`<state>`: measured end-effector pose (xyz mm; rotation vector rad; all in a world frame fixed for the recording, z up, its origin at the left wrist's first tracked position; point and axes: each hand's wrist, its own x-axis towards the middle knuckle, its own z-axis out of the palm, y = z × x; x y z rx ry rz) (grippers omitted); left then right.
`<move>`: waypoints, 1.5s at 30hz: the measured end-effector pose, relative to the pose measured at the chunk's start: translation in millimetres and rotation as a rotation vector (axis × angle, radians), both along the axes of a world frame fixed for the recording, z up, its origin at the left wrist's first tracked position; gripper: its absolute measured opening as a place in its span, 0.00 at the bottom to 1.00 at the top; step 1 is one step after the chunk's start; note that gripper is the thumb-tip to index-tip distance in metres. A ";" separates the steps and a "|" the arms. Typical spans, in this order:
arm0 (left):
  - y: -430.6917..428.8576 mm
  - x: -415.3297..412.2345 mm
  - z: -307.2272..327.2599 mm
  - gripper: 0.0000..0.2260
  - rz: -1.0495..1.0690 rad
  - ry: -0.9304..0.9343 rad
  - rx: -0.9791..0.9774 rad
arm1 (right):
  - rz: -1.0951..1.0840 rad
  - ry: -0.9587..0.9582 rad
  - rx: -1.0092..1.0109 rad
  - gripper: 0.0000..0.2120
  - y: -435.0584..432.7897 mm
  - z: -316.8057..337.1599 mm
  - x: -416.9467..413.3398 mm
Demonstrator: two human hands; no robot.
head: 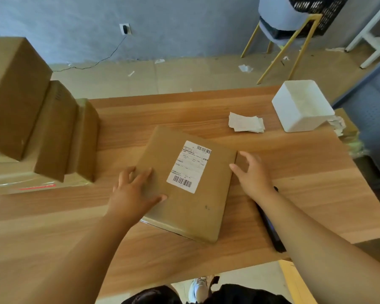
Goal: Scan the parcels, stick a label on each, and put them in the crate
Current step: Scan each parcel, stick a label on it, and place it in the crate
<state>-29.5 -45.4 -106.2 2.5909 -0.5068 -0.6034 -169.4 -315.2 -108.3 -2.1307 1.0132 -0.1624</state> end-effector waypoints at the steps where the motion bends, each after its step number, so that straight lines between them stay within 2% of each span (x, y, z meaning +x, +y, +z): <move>1: -3.8 -7.6 0.0 0.38 0.035 -0.030 0.015 | 0.011 -0.003 -0.046 0.23 -3.2 -0.3 -6.3; 4: -15.2 -31.1 -1.3 0.38 0.126 -0.078 0.050 | 0.031 0.028 -0.154 0.19 -13.0 -3.2 -32.0; 6: -21.6 -46.1 -3.9 0.39 0.181 -0.096 0.079 | 0.023 0.106 -0.226 0.21 -18.9 -9.3 -51.4; 8: -28.7 -58.3 -6.9 0.39 0.217 -0.140 0.113 | 0.012 0.248 -0.320 0.29 -22.7 -17.0 -71.5; 10: -35.6 -67.3 -8.7 0.37 0.209 -0.198 0.139 | 0.000 0.410 -0.367 0.42 -24.1 -25.2 -91.5; 13: -39.6 -73.5 -11.5 0.35 0.156 -0.233 0.113 | -0.027 0.566 -0.272 0.57 -22.6 -37.1 -114.5; 17: -38.2 -75.3 -13.9 0.36 0.135 -0.255 0.074 | -0.009 0.660 -0.096 0.66 -20.6 -50.0 -127.8; 19: -38.5 -76.0 -14.2 0.36 0.130 -0.250 0.078 | -0.019 0.680 -0.108 0.63 -19.1 -52.8 -129.8; 23: -36.6 -78.3 -13.9 0.35 0.096 -0.257 0.093 | -0.056 0.644 -0.117 0.51 -18.6 -50.4 -127.7; 27: -32.1 -78.9 -12.0 0.33 0.052 -0.251 0.098 | -0.141 0.580 -0.008 0.50 -18.1 -40.2 -123.1; 32: -22.0 -73.4 -9.4 0.31 0.012 -0.218 0.057 | -0.215 0.251 0.119 0.47 -14.4 -10.6 -109.2; 34: -17.4 -70.7 -9.3 0.30 0.006 -0.210 0.009 | -0.178 0.131 0.114 0.43 -12.4 8.1 -99.9; 36: -13.0 -68.5 -9.5 0.30 0.012 -0.205 -0.047 | -0.070 0.095 0.059 0.39 -9.4 29.8 -88.4; 39: -8.5 -65.4 -10.8 0.30 0.018 -0.187 -0.093 | 0.105 0.188 -0.046 0.37 -2.9 61.8 -69.5; 45: -5.3 -57.3 -10.9 0.30 -0.038 -0.194 -0.080 | 0.446 0.555 -0.342 0.32 13.8 105.8 -37.8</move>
